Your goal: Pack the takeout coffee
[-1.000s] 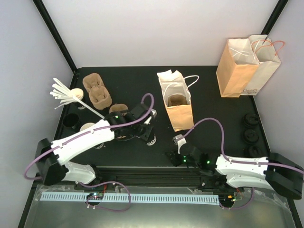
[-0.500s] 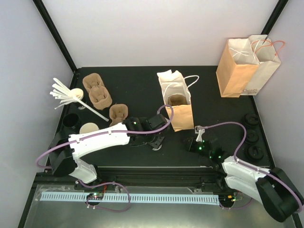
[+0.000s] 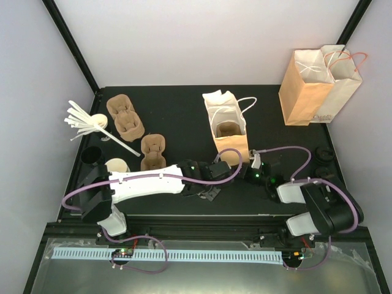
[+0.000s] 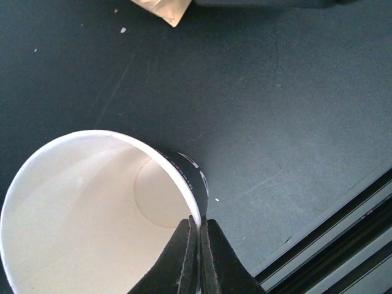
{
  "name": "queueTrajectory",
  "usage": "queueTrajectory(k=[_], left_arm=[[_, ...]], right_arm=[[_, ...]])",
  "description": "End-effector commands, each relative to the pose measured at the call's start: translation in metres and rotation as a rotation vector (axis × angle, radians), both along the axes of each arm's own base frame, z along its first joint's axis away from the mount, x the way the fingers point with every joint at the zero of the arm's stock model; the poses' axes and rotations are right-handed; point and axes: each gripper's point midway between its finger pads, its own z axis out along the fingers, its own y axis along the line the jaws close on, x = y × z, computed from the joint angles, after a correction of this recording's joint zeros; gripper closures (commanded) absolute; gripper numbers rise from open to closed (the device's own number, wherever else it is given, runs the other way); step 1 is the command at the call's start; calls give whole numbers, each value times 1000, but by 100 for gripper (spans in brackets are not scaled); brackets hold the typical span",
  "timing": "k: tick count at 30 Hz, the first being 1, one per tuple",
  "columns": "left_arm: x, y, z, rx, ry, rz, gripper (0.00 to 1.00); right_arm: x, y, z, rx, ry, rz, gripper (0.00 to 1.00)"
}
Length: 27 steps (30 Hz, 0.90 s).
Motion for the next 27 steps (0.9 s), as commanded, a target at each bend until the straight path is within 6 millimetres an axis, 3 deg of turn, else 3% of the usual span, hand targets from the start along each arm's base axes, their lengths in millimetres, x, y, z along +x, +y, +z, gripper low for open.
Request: queueTrajectory(k=[1, 16, 22, 27], left_arm=[[3, -9, 1, 53, -58, 19, 99], [13, -19, -13, 129, -124, 46, 98], [17, -26, -13, 140, -131, 36, 98], [21, -34, -5, 128, -153, 21, 99]], right_arm=[[26, 11, 19, 79, -68, 11, 99], [91, 21, -7, 16, -41, -34, 97], [79, 11, -8, -41, -32, -43, 80], [62, -7, -3, -110, -45, -63, 73]])
